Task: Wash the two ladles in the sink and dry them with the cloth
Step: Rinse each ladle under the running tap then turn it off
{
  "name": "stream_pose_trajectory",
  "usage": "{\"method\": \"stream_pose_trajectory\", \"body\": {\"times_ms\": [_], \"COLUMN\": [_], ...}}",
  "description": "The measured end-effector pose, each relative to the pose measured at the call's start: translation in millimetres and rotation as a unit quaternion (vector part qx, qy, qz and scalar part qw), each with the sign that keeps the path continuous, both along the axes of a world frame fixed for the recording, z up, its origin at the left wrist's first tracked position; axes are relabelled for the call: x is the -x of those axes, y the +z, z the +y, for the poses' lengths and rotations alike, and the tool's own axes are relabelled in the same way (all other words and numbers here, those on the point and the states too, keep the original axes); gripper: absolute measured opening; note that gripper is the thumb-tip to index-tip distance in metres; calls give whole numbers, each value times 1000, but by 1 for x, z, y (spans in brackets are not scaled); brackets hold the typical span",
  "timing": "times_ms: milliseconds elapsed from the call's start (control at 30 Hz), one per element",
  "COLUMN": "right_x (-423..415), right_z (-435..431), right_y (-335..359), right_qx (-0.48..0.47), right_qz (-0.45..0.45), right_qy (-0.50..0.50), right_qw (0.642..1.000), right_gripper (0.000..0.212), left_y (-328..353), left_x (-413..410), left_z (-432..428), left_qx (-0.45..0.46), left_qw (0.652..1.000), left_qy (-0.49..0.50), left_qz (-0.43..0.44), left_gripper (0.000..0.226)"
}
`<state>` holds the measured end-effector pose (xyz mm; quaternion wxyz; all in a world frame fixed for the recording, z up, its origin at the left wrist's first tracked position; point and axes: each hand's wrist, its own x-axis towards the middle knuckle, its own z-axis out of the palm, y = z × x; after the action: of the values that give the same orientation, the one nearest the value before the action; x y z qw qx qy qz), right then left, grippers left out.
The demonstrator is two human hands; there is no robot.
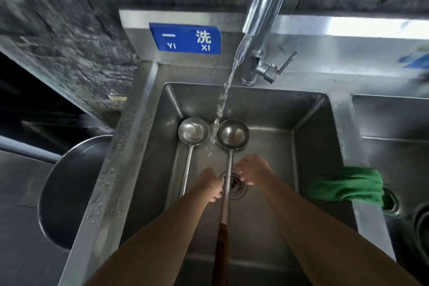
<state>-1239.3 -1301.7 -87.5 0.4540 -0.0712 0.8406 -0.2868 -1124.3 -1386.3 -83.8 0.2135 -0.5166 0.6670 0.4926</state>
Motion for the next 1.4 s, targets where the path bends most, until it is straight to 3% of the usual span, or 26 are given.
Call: {"method": "stream_pose_trajectory", "body": {"times_ms": [167, 367, 533, 733, 867, 967, 1133, 1400], "right_x": [27, 67, 113, 153, 170, 177, 186, 185], "right_z": [4, -8, -11, -17, -27, -36, -50, -74], "right_y": [59, 121, 134, 145, 138, 130, 129, 110], "right_qx": [21, 58, 107, 190, 228, 277, 331, 355], "right_qz": [26, 47, 82, 45, 33, -11, -20, -109], "right_qy": [15, 48, -44, -179, -232, -250, -186, -290], "right_qw": [999, 996, 990, 964, 945, 928, 925, 882], "right_gripper": [27, 19, 17, 80, 93, 87, 65, 12], "left_y": [56, 117, 161, 193, 192, 187, 179, 168], "left_x": [31, 82, 127, 172, 192, 201, 211, 217], "left_z": [-18, -33, -42, -53, -58, -61, -70, -78], "left_qx": [12, 175, 238, 258, 239, 206, 203, 213], "left_qw": [995, 933, 930, 923, 921, 920, 912, 908], "left_qy": [-98, -314, -269, -166, -121, -92, -76, -70], "left_qz": [10, 27, 79, 231, 284, 320, 348, 353], "left_gripper": [30, 31, 31, 39, 59, 60, 29, 28]}}
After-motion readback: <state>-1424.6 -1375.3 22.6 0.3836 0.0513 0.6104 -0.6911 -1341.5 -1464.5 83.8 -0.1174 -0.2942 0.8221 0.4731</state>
